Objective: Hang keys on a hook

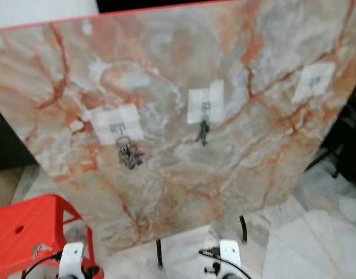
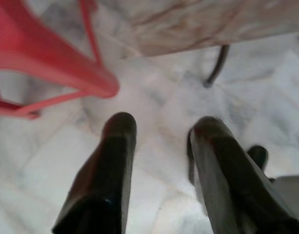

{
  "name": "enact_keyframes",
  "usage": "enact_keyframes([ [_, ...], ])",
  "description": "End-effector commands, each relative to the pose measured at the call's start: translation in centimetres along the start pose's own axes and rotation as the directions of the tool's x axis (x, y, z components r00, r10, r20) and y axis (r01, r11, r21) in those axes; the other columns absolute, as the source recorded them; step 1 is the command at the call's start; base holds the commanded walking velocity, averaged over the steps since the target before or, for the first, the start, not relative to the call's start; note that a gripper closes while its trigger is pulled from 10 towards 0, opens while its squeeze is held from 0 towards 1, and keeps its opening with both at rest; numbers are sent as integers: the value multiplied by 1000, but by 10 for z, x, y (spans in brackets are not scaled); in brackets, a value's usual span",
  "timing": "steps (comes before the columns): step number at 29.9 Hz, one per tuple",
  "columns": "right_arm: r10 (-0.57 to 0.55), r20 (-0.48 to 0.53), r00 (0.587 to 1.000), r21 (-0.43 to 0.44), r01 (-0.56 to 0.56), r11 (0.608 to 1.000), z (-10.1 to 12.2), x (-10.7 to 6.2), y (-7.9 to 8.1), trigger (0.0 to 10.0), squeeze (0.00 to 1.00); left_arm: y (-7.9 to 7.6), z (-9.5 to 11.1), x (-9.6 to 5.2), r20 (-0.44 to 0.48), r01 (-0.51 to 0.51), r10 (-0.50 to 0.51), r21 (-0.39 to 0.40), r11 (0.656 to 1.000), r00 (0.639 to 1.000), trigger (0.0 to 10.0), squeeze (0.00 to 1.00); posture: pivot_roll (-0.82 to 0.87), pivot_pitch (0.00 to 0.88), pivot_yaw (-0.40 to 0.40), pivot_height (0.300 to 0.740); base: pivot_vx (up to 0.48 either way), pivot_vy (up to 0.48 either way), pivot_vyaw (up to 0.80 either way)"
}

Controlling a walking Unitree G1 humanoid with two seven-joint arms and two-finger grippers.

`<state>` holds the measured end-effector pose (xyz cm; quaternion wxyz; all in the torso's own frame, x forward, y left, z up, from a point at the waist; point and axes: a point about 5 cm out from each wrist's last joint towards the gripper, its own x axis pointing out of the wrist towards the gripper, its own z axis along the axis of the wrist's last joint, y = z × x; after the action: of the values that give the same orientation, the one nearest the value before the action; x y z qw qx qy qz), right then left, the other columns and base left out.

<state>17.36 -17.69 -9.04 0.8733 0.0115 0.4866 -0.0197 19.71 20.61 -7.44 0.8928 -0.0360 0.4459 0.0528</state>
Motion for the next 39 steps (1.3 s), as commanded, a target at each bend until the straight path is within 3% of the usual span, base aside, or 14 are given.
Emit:
enact_keyframes([
  [1,16,12,1000,-14,-15,1000,3,1,8,10000,0,12,-9,-3,-32,-36,36,-5,999,999,10000,0,-18,0,26,740,0,480,800],
  [9,19,7,1000,-2,-19,1000,1,1,9,10000,0,13,-11,-3,-38,-46,45,-21,999,998,10000,0,-21,0,28,740,0,480,800],
  [12,28,7,1000,-4,-28,1000,1,1,10,10000,0,17,-11,-4,-34,-71,69,-72,995,997,10000,0,-24,0,30,740,0,480,800],
  [20,32,6,999,21,-32,999,-1,1,12,10000,0,19,-12,-4,-35,-76,73,-70,995,997,10000,0,-30,0,38,740,0,480,747],
  [32,29,18,999,64,-30,997,5,1,13,10000,0,19,0,-2,-15,-77,76,-66,995,997,10000,0,-20,0,31,740,0,480,0],
  [38,23,37,999,95,-26,995,9,2,12,10000,0,21,6,-2,-2,-75,75,-27,997,997,10000,0,-10,0,18,740,0,0,0],
  [39,35,45,998,60,-38,998,11,2,11,10000,0,20,7,-1,2,-72,72,-36,997,997,10000,0,-6,0,15,740,0,0,0],
])
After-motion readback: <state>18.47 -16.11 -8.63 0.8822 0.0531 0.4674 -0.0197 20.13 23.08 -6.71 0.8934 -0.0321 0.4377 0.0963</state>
